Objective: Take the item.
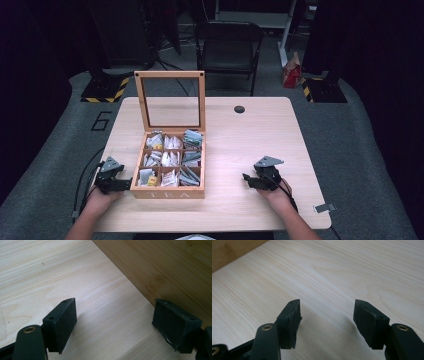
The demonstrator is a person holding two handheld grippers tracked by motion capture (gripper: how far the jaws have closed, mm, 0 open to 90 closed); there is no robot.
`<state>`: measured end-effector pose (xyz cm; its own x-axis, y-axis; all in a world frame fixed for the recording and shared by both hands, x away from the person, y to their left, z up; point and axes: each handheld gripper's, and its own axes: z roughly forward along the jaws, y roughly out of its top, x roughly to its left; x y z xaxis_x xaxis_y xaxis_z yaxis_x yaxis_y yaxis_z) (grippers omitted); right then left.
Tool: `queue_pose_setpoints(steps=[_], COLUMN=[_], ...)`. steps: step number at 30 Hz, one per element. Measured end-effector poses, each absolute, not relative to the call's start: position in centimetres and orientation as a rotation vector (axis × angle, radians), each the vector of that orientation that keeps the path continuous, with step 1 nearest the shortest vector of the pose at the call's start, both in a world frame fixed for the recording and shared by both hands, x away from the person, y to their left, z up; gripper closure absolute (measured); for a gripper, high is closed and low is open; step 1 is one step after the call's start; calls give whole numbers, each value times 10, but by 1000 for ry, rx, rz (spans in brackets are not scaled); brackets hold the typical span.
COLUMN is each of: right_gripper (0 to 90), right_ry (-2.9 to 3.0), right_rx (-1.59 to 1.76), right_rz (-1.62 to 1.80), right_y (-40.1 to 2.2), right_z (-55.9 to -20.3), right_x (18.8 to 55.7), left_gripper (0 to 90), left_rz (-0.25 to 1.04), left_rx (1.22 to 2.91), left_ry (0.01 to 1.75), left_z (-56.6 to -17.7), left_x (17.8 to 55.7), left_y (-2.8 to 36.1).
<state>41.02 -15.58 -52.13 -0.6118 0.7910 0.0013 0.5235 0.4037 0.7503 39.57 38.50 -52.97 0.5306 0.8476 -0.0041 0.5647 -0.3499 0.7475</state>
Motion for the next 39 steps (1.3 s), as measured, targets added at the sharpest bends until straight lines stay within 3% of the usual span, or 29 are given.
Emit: queue_pose_setpoints(steps=[17,39], right_gripper=[406,428], right_ry=[2340,2389], right_rx=[1065,945], right_rz=[1173,1240], right_y=[-142,-113], right_z=[-476,-446], right_x=[401,394], left_gripper=[190,189], left_rz=[506,506], left_rx=[2058,2058], left_ry=[1142,1141], left_z=[-530,-530], left_x=[396,396], left_y=[385,385])
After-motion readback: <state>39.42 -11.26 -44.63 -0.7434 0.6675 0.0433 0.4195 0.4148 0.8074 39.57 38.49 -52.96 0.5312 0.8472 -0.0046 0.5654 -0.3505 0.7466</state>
